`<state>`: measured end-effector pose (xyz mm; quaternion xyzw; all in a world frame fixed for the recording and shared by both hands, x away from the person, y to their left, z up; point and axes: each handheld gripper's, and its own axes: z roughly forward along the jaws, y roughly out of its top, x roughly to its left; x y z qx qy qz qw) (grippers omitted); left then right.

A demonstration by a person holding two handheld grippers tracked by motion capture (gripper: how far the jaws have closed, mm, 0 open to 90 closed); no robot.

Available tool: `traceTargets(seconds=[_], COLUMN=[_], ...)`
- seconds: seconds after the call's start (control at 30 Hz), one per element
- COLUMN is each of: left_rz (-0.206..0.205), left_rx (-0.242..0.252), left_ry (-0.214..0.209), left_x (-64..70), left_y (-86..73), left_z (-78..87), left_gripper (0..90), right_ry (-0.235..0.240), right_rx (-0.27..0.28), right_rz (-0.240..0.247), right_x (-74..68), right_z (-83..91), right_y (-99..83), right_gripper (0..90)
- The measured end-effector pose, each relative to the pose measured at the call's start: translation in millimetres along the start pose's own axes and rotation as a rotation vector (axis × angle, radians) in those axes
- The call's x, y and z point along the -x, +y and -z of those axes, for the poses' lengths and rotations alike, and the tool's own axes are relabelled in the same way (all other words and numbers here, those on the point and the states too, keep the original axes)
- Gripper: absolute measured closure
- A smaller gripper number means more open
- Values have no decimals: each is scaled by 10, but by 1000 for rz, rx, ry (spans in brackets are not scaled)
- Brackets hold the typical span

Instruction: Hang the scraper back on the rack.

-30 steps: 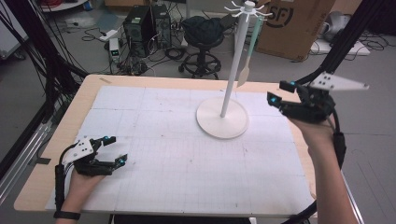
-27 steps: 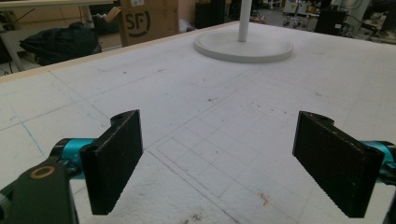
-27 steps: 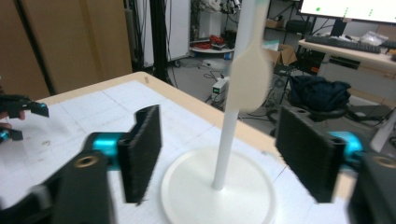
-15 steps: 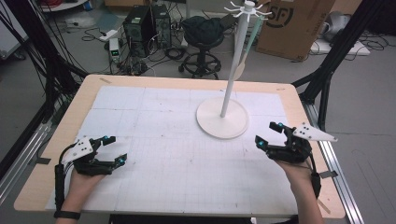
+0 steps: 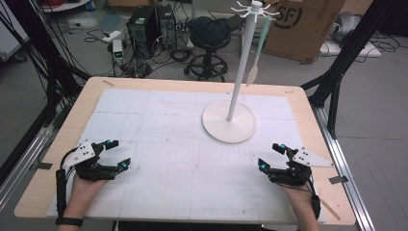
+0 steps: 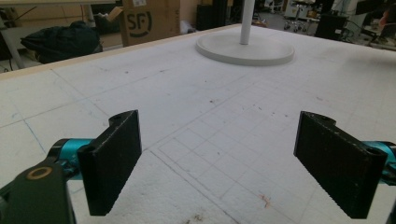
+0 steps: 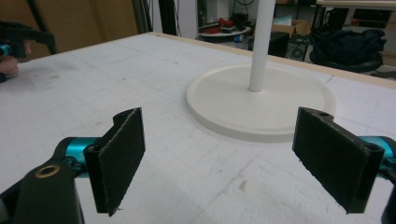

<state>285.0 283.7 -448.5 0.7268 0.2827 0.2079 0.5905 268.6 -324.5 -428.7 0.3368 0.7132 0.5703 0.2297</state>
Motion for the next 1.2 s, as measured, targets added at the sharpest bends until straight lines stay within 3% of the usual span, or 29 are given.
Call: traceTargets(seconds=[0.27, 1.2], left_rz=[-6, -15], left_rx=[0, -5], left_ry=[-1, -1], left_x=[4, 12], left_y=[1, 0], left_z=[-2, -3], left_gripper=[155, 155], right_ry=[-21, -25], right_rx=[-18, -17], right_rz=[-36, -36], right_x=[67, 56], right_z=[12, 16], right_y=[-186, -195], right_gripper=[159, 160])
